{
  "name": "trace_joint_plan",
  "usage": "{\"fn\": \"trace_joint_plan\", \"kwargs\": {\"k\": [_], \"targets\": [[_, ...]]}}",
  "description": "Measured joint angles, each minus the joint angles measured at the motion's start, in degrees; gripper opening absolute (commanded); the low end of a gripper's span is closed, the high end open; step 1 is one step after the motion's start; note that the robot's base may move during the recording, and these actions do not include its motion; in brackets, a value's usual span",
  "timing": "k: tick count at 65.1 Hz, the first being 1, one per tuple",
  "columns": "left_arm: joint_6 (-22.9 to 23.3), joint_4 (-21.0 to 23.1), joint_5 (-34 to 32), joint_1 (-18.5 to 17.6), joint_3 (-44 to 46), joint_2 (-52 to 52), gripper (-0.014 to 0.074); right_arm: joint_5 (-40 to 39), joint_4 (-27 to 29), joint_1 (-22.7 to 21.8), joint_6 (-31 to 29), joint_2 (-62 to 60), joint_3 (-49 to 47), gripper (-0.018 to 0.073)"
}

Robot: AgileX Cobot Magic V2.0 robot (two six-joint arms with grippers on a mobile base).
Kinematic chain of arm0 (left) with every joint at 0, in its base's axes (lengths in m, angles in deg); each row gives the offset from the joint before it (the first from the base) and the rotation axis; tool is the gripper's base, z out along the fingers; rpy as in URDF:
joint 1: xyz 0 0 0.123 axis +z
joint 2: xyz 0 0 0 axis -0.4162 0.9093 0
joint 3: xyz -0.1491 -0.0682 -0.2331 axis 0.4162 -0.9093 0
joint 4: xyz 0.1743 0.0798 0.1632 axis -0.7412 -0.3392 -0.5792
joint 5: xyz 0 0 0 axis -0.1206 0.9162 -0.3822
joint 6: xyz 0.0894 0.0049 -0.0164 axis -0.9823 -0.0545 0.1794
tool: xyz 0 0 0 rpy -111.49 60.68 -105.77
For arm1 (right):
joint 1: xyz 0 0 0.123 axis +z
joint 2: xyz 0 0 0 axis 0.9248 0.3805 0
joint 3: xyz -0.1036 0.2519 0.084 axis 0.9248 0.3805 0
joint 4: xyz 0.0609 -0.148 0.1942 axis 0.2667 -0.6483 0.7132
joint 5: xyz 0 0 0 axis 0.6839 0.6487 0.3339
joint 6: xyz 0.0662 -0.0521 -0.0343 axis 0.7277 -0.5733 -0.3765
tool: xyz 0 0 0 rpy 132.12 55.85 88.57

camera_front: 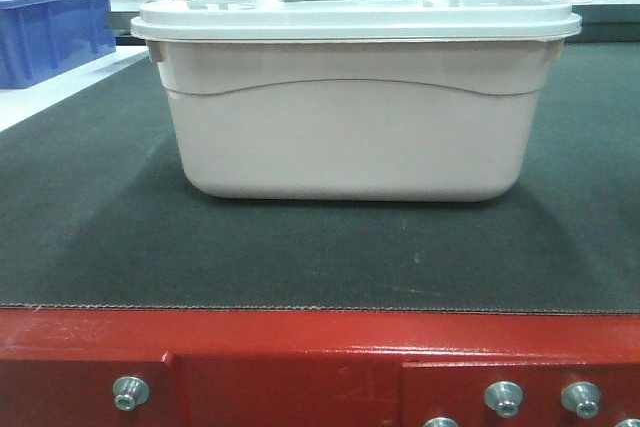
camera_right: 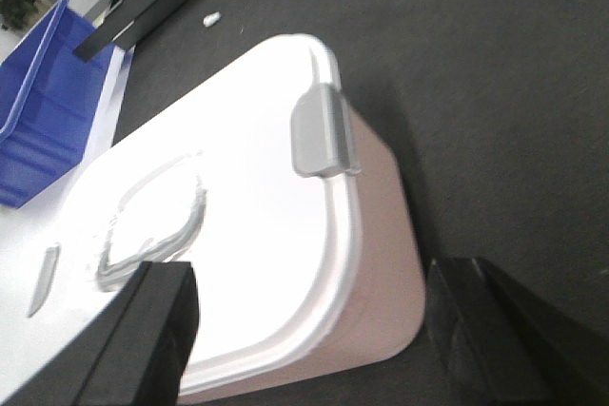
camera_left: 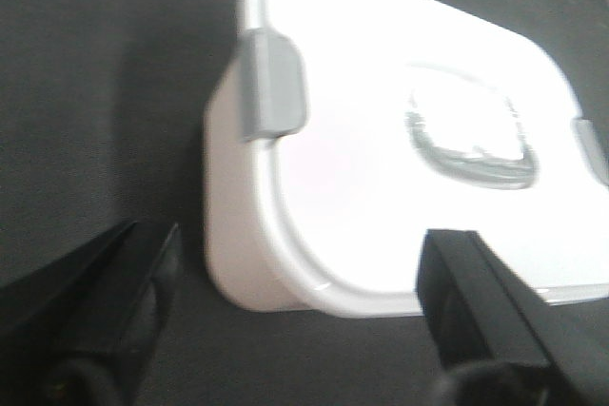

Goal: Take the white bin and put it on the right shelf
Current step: 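Close both grippers on the lid handles at opposite ends of the bin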

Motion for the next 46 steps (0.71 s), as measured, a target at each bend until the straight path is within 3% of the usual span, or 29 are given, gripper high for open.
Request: {"fn": "trace_joint_plan", "kwargs": {"k": [10, 20, 28, 34, 46], "targets": [[-7.77, 10.27, 6.76, 1.64, 7.02, 7.76, 0.0499, 6.53, 4.89, 0.0, -3.0, 6.32, -7.36, 0.0594], [-13.46, 20.68, 11.14, 8.37, 11.13, 12.42, 0.0498, 14.53, 12.72, -0.48, -9.8, 12.35, -14.92, 0.0594], [-18.68, 29.58, 15.09, 13.87, 11.73, 15.02, 0.0494, 21.17, 21.44, -3.37, -16.5, 16.86, -18.8, 0.0594], [-20.81, 32.65, 17.86, 15.59, 11.84, 17.45, 0.0494, 24.95, 28.2, -6.42, -21.76, 19.51, -19.99, 0.0594], [-23.33, 33.53, 19.37, 15.71, 11.84, 21.53, 0.0494, 34.04, 37.59, -13.85, -29.6, 25.06, -20.28, 0.0594]]}}
